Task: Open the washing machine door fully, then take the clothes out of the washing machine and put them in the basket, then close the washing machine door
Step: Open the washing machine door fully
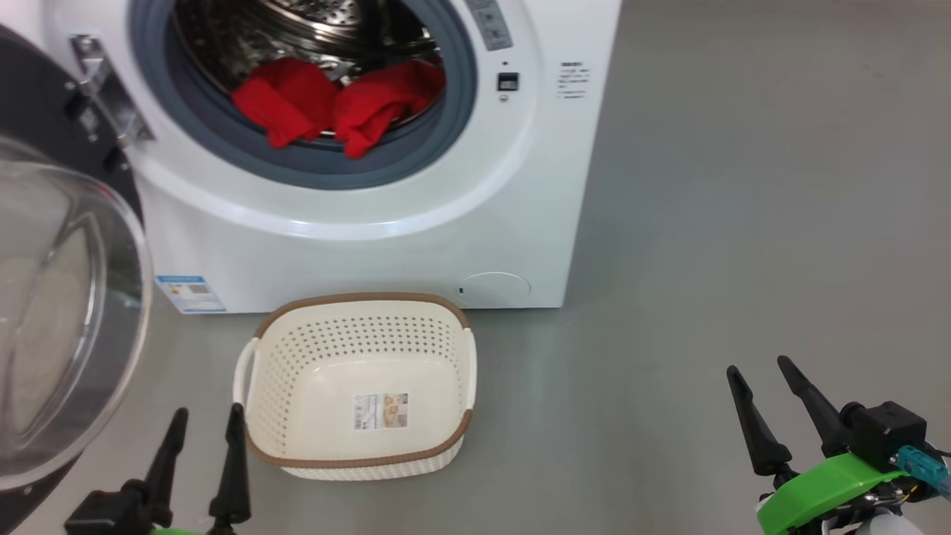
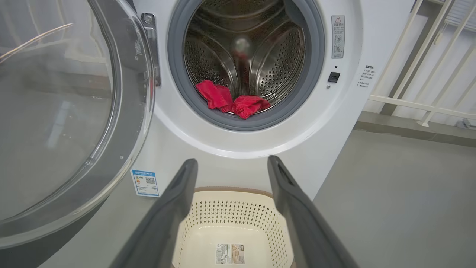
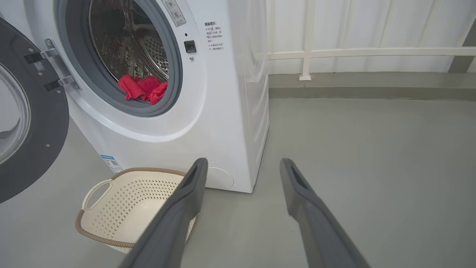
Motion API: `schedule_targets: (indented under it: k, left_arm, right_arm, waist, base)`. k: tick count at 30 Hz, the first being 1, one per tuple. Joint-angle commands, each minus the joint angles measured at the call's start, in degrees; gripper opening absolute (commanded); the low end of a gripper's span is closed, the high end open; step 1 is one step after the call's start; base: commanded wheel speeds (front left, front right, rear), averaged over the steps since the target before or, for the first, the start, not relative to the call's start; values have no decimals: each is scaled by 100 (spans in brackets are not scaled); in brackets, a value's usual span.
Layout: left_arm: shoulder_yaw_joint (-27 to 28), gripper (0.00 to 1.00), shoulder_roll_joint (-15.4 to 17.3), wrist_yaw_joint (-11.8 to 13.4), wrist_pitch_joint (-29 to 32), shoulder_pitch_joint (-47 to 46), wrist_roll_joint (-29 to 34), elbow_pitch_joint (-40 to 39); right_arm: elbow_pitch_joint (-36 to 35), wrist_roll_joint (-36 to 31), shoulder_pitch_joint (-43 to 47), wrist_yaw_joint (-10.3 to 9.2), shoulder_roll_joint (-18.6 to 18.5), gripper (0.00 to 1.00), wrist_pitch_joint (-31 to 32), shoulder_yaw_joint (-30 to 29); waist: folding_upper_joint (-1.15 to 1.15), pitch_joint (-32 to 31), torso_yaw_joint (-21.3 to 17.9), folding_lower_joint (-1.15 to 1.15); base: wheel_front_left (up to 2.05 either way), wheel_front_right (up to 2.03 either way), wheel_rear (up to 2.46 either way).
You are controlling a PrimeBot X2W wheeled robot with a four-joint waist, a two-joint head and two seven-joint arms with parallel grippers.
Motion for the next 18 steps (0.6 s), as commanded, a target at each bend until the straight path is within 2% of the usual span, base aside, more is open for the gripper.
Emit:
schedule_targets:
  k: [1,18]
  left_arm:
    - [136,100,78,-16,-29,-38,-29,-151]
    - [86,100,126,-16,-29,-134,11,-114]
  right_arm:
    - [-168,-69,14,16,-46,100,-69,66]
    - [-203,-132,-22,16,33,100,-69,-53]
  waist:
    - [0,50,-139,0]
    - [0,99,-147,0]
  base:
    - [0,0,0]
    - [0,0,0]
